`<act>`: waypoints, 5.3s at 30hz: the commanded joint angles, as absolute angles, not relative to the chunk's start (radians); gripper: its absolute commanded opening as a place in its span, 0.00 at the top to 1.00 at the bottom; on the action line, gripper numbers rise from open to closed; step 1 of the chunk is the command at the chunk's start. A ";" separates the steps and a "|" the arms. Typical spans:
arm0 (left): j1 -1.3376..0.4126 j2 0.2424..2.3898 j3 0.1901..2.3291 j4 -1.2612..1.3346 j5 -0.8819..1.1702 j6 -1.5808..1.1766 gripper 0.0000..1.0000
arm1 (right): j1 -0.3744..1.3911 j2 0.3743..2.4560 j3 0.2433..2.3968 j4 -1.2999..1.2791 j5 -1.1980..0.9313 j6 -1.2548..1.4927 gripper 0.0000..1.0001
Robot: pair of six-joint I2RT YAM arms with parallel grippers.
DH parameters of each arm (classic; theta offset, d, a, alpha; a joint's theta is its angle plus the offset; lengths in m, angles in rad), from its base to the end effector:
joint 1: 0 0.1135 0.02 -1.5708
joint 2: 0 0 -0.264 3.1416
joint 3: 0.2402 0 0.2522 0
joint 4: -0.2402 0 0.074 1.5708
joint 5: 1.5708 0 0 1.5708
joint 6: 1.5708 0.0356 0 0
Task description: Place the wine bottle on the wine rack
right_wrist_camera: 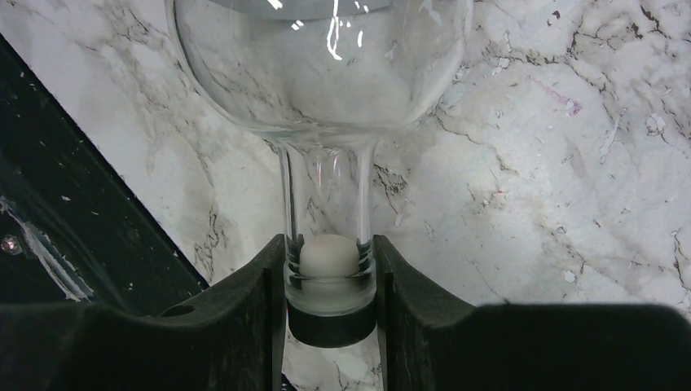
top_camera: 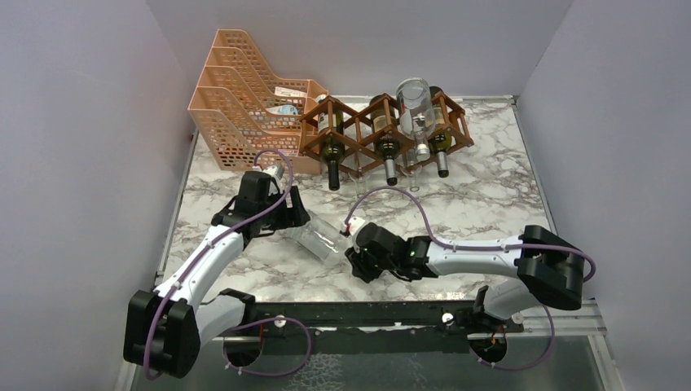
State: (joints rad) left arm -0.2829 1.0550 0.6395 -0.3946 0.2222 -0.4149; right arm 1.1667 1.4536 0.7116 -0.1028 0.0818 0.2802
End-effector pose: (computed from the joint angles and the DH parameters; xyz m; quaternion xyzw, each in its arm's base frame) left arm 0.2024 -0.0670 0.2204 -0.0198 0.9235 -0.2229 0.3115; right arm 0.1139 0.2590 0.1725 -0.3875 0.8500 0.2062 0.2912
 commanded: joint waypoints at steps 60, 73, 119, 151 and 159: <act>-0.311 0.984 0.713 -0.438 0.110 -0.510 0.01 | 1.166 1.564 0.819 -0.029 0.144 0.262 0.99; -0.310 0.793 0.741 -0.392 0.104 -0.461 0.01 | 1.167 1.298 0.758 -0.051 0.119 0.313 0.99; -0.311 0.528 0.736 -0.315 0.121 -0.433 0.01 | 0.806 1.603 1.812 -0.513 0.401 0.505 0.99; -0.309 0.516 0.626 -0.278 0.154 -0.448 0.01 | 0.730 1.877 1.962 -0.608 0.327 0.703 0.90; -0.310 0.521 0.626 -0.286 0.147 -0.449 0.01 | 0.730 1.873 1.953 -0.640 0.338 0.695 0.68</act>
State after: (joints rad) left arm -0.3080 0.5274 0.6384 -0.3008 0.1417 -0.4450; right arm 0.7292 1.9156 1.9068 -0.7570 0.2977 0.6991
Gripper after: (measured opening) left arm 0.987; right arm 0.389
